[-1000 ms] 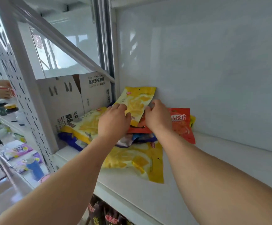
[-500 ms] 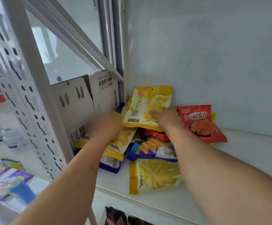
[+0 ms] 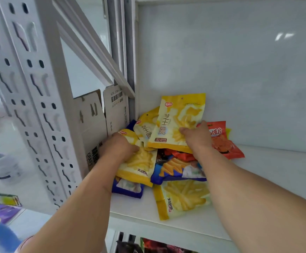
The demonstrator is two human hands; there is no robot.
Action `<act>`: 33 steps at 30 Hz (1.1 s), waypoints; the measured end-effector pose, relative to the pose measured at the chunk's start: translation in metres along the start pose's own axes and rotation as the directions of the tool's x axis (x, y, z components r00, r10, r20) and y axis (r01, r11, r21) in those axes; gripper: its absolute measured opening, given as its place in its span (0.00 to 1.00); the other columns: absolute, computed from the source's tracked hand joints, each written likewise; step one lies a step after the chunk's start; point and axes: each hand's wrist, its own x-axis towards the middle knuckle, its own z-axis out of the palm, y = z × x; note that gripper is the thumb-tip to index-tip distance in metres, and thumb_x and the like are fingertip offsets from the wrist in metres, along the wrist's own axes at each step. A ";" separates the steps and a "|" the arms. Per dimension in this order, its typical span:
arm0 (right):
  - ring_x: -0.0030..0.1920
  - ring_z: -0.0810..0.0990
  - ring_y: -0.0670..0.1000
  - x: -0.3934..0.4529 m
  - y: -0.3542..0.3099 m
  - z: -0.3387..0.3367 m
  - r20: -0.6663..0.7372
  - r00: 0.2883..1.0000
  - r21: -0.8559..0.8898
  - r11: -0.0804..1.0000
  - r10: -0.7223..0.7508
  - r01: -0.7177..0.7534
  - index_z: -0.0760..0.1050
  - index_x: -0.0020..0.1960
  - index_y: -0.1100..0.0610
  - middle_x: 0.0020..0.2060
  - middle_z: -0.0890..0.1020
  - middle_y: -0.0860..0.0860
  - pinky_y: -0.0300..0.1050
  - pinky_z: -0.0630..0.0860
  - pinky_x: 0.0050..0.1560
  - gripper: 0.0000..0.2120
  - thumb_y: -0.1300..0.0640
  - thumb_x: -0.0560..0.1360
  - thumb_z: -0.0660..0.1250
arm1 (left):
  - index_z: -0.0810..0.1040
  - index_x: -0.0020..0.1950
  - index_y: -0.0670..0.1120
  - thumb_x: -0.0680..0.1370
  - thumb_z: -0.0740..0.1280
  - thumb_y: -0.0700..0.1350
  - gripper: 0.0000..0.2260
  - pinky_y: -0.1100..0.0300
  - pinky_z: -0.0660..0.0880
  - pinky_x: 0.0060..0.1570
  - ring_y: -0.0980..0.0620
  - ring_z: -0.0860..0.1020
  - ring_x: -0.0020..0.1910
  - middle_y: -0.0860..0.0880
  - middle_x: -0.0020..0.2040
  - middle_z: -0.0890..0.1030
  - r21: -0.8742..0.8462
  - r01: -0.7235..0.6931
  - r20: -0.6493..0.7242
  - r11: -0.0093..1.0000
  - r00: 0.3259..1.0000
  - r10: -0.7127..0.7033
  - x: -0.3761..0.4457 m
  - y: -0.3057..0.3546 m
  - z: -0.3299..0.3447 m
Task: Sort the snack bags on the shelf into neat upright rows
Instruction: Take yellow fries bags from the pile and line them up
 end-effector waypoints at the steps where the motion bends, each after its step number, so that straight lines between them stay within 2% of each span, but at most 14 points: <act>1: 0.57 0.79 0.58 -0.001 0.001 -0.002 0.010 1.000 0.016 1.000 0.011 -0.012 0.68 0.64 0.59 0.60 0.78 0.55 0.57 0.77 0.59 0.28 0.56 0.70 0.76 | 0.67 0.73 0.43 0.72 0.74 0.61 0.37 0.51 0.75 0.54 0.42 0.76 0.63 0.43 0.66 0.75 -0.030 0.000 0.029 1.000 1.000 0.001 -0.002 0.002 -0.002; 4: 0.59 0.77 0.57 -0.005 0.000 -0.011 0.032 0.999 0.070 0.997 0.033 -0.035 0.67 0.67 0.61 0.59 0.77 0.53 0.53 0.75 0.60 0.29 0.58 0.71 0.76 | 0.67 0.74 0.41 0.75 0.74 0.53 0.33 0.52 0.74 0.57 0.42 0.75 0.65 0.41 0.68 0.75 -0.110 -0.018 0.121 0.994 0.992 0.031 -0.008 0.007 -0.010; 7: 0.61 0.76 0.57 -0.009 0.001 -0.020 0.057 0.998 0.098 0.995 0.023 -0.029 0.67 0.69 0.61 0.61 0.76 0.54 0.51 0.74 0.60 0.30 0.57 0.71 0.76 | 0.68 0.74 0.39 0.75 0.75 0.51 0.33 0.52 0.73 0.62 0.41 0.75 0.66 0.40 0.69 0.75 -0.205 -0.019 0.168 0.979 0.984 0.054 -0.020 0.007 -0.015; 14: 0.50 0.78 0.52 -0.034 0.007 -0.044 0.102 0.995 0.186 0.982 -0.010 -0.009 0.70 0.59 0.56 0.52 0.79 0.50 0.47 0.75 0.51 0.20 0.58 0.72 0.75 | 0.70 0.72 0.39 0.76 0.75 0.48 0.29 0.51 0.72 0.66 0.40 0.74 0.68 0.40 0.69 0.75 -0.337 0.018 0.151 0.941 0.988 0.036 -0.069 0.000 -0.020; 16: 0.50 0.79 0.52 -0.044 0.014 -0.053 0.107 0.994 0.213 0.977 -0.002 -0.021 0.70 0.62 0.57 0.54 0.79 0.50 0.48 0.77 0.51 0.22 0.58 0.72 0.75 | 0.72 0.70 0.38 0.76 0.75 0.46 0.26 0.50 0.74 0.65 0.39 0.75 0.65 0.40 0.67 0.76 -0.369 0.038 0.150 0.929 0.989 0.019 -0.087 -0.001 -0.018; 20: 0.53 0.79 0.53 -0.064 0.022 -0.073 0.091 0.996 0.235 0.972 0.006 -0.027 0.69 0.67 0.57 0.57 0.79 0.51 0.49 0.77 0.53 0.27 0.56 0.72 0.75 | 0.72 0.70 0.37 0.74 0.76 0.49 0.29 0.45 0.77 0.62 0.38 0.78 0.60 0.38 0.63 0.78 -0.410 0.125 0.168 0.904 0.984 -0.060 -0.120 -0.011 -0.013; 24: 0.54 0.78 0.53 -0.082 0.024 -0.085 0.088 0.996 0.245 0.970 -0.020 -0.002 0.69 0.68 0.56 0.59 0.78 0.51 0.45 0.72 0.50 0.28 0.52 0.72 0.75 | 0.75 0.63 0.38 0.72 0.77 0.48 0.25 0.45 0.80 0.55 0.39 0.82 0.51 0.38 0.55 0.81 -0.506 0.197 0.161 0.839 0.978 -0.133 -0.152 -0.024 -0.011; 26: 0.55 0.78 0.53 -0.094 0.023 -0.087 0.092 0.995 0.237 0.972 -0.026 0.004 0.69 0.67 0.55 0.60 0.78 0.50 0.48 0.73 0.54 0.28 0.49 0.72 0.75 | 0.77 0.56 0.40 0.71 0.76 0.48 0.19 0.43 0.81 0.54 0.40 0.83 0.48 0.37 0.54 0.82 -0.551 0.219 0.159 0.805 0.975 -0.156 -0.167 -0.033 -0.010; 29: 0.59 0.78 0.55 -0.109 0.019 -0.091 0.096 0.994 0.221 0.975 -0.043 0.021 0.69 0.68 0.54 0.62 0.78 0.50 0.55 0.75 0.61 0.29 0.47 0.71 0.75 | 0.78 0.49 0.41 0.71 0.76 0.46 0.13 0.38 0.81 0.54 0.37 0.84 0.48 0.37 0.51 0.84 -0.584 0.216 0.166 0.782 0.975 -0.145 -0.180 -0.043 -0.012; 33: 0.59 0.77 0.54 -0.125 0.016 -0.103 0.073 0.996 0.230 0.972 -0.056 0.038 0.69 0.69 0.55 0.61 0.77 0.49 0.46 0.73 0.56 0.28 0.48 0.73 0.74 | 0.80 0.53 0.40 0.70 0.78 0.43 0.15 0.35 0.82 0.47 0.36 0.86 0.43 0.37 0.47 0.86 -0.631 0.197 0.214 0.751 0.974 -0.075 -0.192 -0.051 -0.018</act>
